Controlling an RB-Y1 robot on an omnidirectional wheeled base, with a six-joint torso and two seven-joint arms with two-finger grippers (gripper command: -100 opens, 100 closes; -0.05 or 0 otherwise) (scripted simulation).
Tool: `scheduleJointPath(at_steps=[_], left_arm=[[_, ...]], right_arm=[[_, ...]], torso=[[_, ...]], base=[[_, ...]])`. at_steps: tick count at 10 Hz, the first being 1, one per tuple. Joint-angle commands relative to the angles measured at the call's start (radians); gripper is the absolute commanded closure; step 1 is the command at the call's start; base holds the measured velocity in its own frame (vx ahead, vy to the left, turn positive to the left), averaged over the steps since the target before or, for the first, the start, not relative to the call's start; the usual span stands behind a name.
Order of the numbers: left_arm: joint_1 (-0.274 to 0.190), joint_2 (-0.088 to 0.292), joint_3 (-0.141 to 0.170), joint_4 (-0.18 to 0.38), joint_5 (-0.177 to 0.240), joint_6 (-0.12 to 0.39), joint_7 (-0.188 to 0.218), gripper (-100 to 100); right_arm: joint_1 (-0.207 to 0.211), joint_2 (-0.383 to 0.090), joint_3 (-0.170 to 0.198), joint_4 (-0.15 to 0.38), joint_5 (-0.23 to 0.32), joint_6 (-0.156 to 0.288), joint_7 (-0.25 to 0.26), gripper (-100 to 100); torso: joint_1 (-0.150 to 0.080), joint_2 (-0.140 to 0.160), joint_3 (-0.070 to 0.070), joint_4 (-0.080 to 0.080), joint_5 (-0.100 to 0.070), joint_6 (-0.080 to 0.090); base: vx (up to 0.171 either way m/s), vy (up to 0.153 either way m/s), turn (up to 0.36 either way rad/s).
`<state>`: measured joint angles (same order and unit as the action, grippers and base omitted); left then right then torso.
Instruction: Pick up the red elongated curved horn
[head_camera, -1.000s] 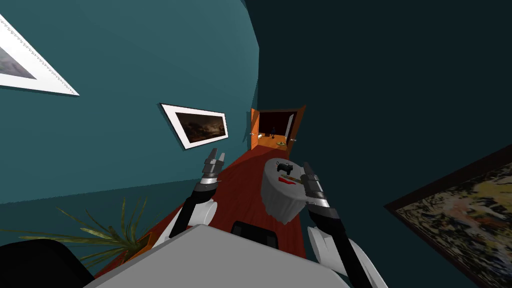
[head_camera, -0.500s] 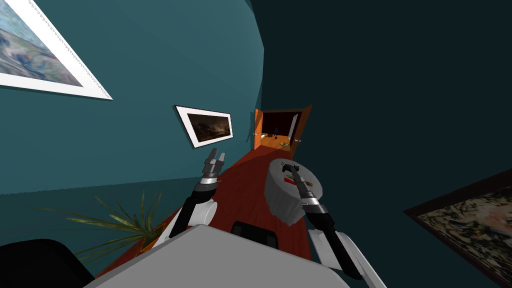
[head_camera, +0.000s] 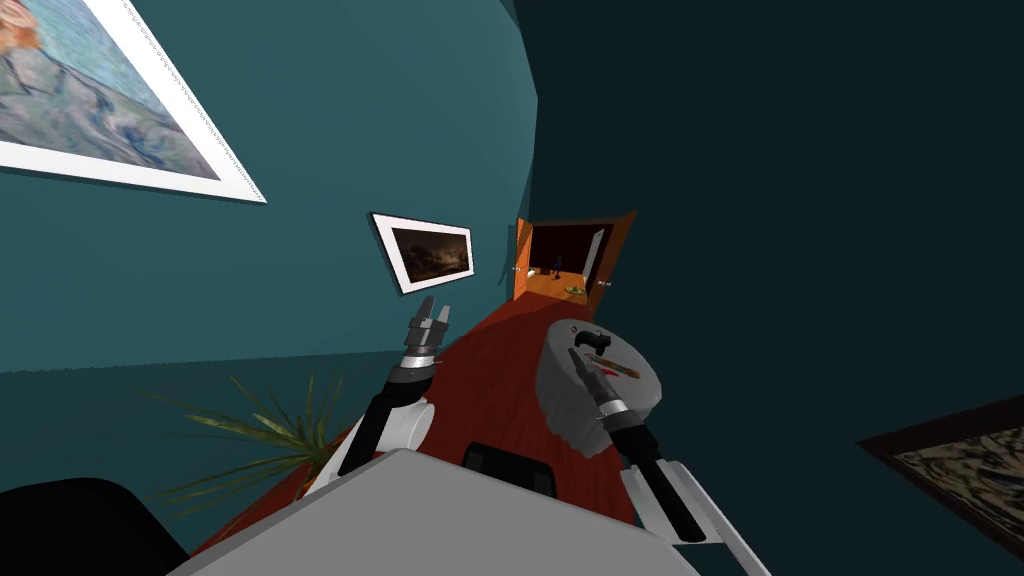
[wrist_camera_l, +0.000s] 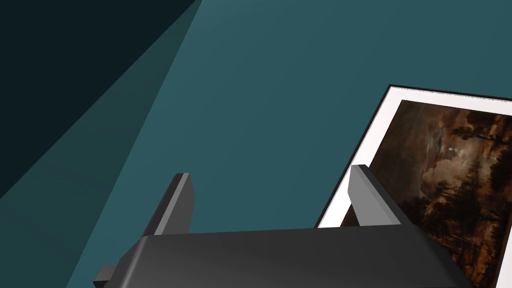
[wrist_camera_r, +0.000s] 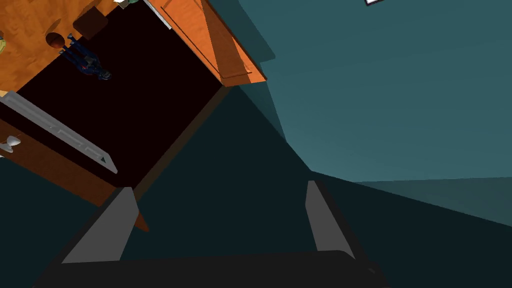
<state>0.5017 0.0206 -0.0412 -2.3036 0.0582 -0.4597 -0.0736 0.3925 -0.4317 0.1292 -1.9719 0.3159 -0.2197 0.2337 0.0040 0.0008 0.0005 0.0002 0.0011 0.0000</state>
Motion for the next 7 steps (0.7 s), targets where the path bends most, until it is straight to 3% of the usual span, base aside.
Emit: scheduleJointPath(at_steps=[1,2,5,6,7], left_arm=[[0.0,0.0,0.0,0.0,0.0,0.0,0.0,0],[0.0,0.0,0.0,0.0,0.0,0.0,0.0,0],[0.0,0.0,0.0,0.0,0.0,0.0,0.0,0],[0.0,0.0,0.0,0.0,0.0,0.0,0.0,0],[0.0,0.0,0.0,0.0,0.0,0.0,0.0,0]], right_arm=[[-0.013,-0.05,0.04,0.046,0.05,0.039,0.031,-100],[-0.013,-0.065,0.04,0.046,0.053,0.039,0.031,-100],[-0.048,-0.176,0.114,0.153,0.143,0.087,0.09,-100],[-0.048,-0.195,0.114,0.172,0.15,0.087,0.09,-100],[-0.059,-0.228,0.14,0.206,0.181,0.101,0.11,-100]], torso=[[0.0,0.0,0.0,0.0,0.0,0.0],[0.001,0.0,0.0,0.0,0.0,0.0],[0.001,-0.001,-0.001,0.0,0.0,0.0],[0.002,-0.001,-0.001,0.0,0.0,0.0],[0.0,-0.001,-0.001,0.0,0.0,0.0]], base=[[-0.004,0.094,0.146],[-0.004,0.068,0.037],[0.007,0.085,0.128],[0.012,0.06,0.032],[0.023,0.045,0.088]])
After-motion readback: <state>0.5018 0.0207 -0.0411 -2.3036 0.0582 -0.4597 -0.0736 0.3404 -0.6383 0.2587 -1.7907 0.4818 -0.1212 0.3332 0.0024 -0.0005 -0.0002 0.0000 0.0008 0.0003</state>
